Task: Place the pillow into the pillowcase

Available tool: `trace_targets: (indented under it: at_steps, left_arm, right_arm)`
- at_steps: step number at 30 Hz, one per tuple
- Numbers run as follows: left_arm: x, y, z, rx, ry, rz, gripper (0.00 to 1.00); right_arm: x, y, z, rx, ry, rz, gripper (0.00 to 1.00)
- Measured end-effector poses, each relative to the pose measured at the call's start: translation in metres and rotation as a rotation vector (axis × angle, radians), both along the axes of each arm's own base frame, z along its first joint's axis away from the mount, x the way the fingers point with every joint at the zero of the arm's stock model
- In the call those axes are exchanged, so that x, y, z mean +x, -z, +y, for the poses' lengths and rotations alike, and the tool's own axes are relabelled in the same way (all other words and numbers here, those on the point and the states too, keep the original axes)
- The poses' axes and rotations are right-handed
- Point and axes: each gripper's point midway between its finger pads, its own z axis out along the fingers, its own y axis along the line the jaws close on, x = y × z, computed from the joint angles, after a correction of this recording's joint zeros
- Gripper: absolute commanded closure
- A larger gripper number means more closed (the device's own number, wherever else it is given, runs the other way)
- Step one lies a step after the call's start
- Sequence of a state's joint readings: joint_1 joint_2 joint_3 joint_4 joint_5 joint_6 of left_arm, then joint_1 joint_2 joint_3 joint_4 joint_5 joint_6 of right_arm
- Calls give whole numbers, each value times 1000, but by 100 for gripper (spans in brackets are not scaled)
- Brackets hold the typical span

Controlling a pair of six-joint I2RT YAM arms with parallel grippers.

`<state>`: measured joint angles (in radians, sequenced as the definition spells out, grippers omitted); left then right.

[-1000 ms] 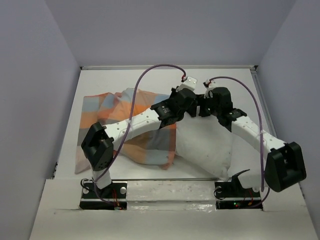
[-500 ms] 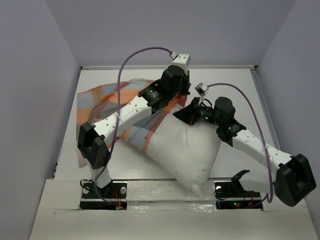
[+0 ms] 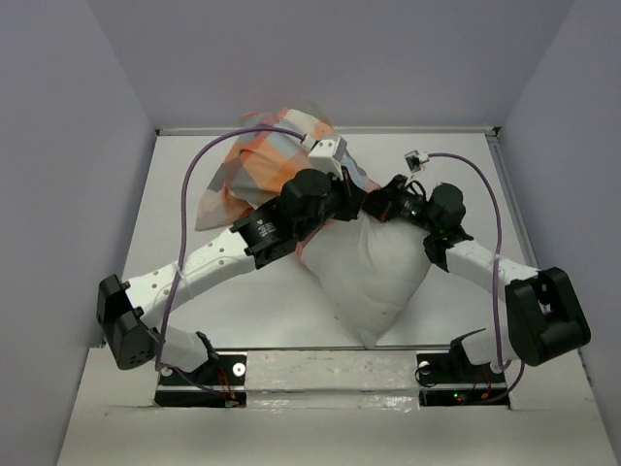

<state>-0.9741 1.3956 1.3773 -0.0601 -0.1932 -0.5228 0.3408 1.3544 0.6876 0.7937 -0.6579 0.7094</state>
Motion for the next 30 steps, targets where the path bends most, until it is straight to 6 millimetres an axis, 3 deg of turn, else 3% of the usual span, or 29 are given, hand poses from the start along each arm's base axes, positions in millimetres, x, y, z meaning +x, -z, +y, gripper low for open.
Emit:
trace_targets:
  at_steps: [3, 6, 7, 9, 10, 11, 12, 13, 15, 16, 18, 19, 21, 23, 27, 30]
  left_arm:
    - [-10, 33, -7, 11, 12, 51, 93]
    - [0, 57, -13, 40, -11, 80, 86]
    - [7, 58, -17, 43, -19, 80, 74]
    - [20, 56, -31, 38, -10, 77, 61]
    - [27, 47, -44, 26, 15, 73, 36]
    - [36, 34, -56, 13, 25, 62, 22]
    - [50, 9, -79, -13, 45, 16, 7]
    - [58, -2, -89, -20, 50, -7, 4]
    - [77, -47, -114, -54, 56, -88, 2]
    - [84, -63, -118, -50, 38, -120, 2]
    - [90, -91, -114, -17, -20, -169, 2]
    - [91, -100, -102, 21, -90, -186, 2]
    - [73, -110, -79, 116, -201, -194, 2]
    - [49, -113, -70, 171, -279, -204, 3]
    - [-15, -84, -66, 385, -301, -213, 4]
    - [-40, -71, -64, 490, -288, -235, 6]
  right_arm:
    - [25, 20, -9, 5, 89, 61, 100]
    - [37, 33, -12, 2, 128, 111, 100]
    - [40, 35, -13, 1, 142, 125, 100]
    - [48, 36, -16, -3, 180, 148, 100]
    - [53, 36, -19, -7, 209, 163, 96]
    - [57, 36, -22, -11, 231, 174, 88]
    - [60, 36, -24, -14, 252, 180, 70]
    - [63, 38, -28, -23, 282, 199, 61]
    - [63, 46, -36, -58, 326, 239, 41]
    - [61, 48, -42, -82, 349, 247, 36]
    - [58, 47, -49, -117, 378, 251, 31]
    - [55, 45, -53, -149, 395, 256, 30]
    - [50, 33, -60, -189, 411, 238, 28]
    - [42, 19, -64, -206, 417, 206, 28]
    - [21, 1, -70, -243, 411, 154, 28]
    - [2, -4, -66, -259, 378, 127, 28]
